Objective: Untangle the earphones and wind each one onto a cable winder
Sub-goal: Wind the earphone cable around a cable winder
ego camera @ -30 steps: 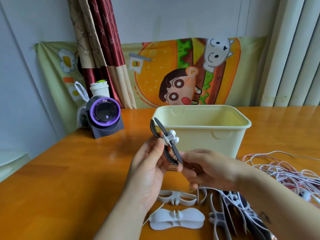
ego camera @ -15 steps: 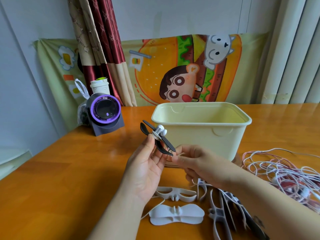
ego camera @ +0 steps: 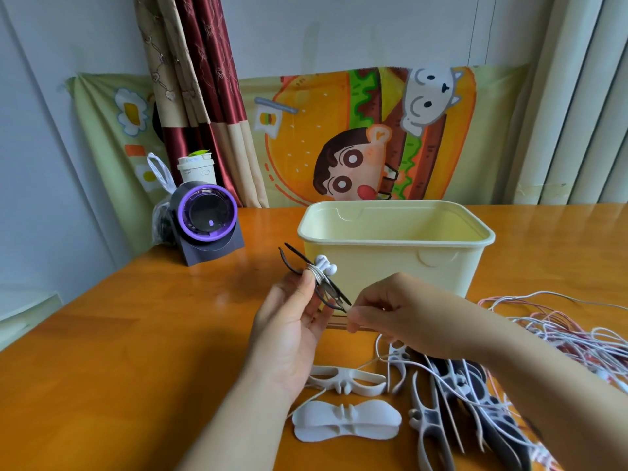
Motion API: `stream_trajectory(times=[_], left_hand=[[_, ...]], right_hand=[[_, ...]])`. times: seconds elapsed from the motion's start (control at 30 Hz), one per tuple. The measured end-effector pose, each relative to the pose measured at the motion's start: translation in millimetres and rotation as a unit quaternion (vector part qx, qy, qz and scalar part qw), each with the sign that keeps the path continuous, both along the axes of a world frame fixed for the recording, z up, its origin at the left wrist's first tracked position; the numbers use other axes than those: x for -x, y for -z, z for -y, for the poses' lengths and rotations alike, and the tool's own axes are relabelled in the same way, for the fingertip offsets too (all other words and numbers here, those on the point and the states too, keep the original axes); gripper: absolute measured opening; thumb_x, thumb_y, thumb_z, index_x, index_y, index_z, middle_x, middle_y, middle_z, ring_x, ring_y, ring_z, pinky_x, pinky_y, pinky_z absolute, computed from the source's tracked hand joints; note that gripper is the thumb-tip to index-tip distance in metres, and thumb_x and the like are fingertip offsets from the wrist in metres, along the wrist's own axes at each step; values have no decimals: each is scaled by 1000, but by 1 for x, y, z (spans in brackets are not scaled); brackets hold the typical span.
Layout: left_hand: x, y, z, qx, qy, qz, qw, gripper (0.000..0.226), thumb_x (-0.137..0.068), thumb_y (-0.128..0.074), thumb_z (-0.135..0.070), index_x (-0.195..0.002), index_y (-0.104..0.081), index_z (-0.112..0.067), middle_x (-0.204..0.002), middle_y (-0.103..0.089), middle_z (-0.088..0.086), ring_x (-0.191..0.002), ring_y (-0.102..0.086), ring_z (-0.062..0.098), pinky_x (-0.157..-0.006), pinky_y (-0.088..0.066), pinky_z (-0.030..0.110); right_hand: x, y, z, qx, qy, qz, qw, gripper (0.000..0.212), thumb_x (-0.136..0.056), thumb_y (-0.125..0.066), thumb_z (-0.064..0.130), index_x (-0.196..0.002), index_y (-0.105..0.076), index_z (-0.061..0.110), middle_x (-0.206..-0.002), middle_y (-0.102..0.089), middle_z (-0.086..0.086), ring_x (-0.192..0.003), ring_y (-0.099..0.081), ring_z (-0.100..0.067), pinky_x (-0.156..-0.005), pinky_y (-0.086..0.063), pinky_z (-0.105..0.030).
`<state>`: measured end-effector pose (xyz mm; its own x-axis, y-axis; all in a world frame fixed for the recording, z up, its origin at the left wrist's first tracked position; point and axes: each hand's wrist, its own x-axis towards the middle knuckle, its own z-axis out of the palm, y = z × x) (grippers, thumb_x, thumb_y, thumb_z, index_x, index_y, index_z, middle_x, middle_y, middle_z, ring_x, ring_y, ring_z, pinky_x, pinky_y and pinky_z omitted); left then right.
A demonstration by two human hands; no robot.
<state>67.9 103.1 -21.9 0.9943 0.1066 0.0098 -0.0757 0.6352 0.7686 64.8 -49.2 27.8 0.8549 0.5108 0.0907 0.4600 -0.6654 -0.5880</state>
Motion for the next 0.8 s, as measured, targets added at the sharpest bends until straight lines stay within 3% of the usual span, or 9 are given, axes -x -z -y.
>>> stream_trajectory(times=[0.13,0.2,0.27,0.47,0.57,0.63,0.8], left_hand=[[1,7,2,-155,-47,47,986,34,-75,-71,-28,-104,-63,-13,-100,-71,7,-89,-66,20,-79,-53,37],[3,10,2,-247,-57,66,965,36,-77,-77,-37,-107,-64,-21,-102,-72,3,-95,-68,23,-87,-53,46],[4,10,3,-309,-50,70,947,39,-76,-74,-45,-109,-63,-27,-103,-72,-1,-99,-69,19,-91,-53,45],[8,5,8,-238,51,37,969,42,-69,-69,-32,-109,-63,-18,-101,-74,5,-90,-71,15,-76,-50,29],[11,2,9,-202,103,14,974,41,-67,-68,-27,-106,-64,-15,-91,-74,2,-78,-68,10,-71,-48,26],[13,1,10,-196,140,6,971,38,-67,-68,-26,-104,-65,-17,-98,-73,6,-84,-67,13,-71,-48,27],[16,2,10,-178,202,19,963,38,-69,-68,-23,-105,-68,-12,-95,-67,9,-75,-63,12,-68,-51,26]], right_hand=[[7,-7,-2,17,-9,22,1000,24,-94,-53,28,-80,-71,20,-45,-46,9,-43,-37,-7,-45,-31,-17],[10,-11,-2,15,-14,33,999,26,-94,-53,27,-75,-69,19,-45,-45,9,-44,-38,-6,-47,-33,-16],[10,-14,0,4,-9,62,998,32,-94,-51,30,-71,-65,12,-48,-42,5,-46,-37,-7,-49,-33,-17],[3,-21,11,-72,44,109,990,30,-92,-55,35,-74,-71,16,-45,-48,12,-47,-43,-2,-48,-34,-13],[0,-22,13,-86,60,149,983,25,-85,-64,38,-68,-65,19,-41,-48,22,-45,-47,4,-46,-34,-8],[-1,-24,15,-99,56,175,978,25,-79,-68,39,-63,-59,22,-41,-48,27,-47,-50,8,-47,-35,-6],[-10,-20,24,-158,76,191,966,39,-67,-62,51,-63,-61,12,-41,-42,12,-40,-39,-4,-41,-28,-10]])
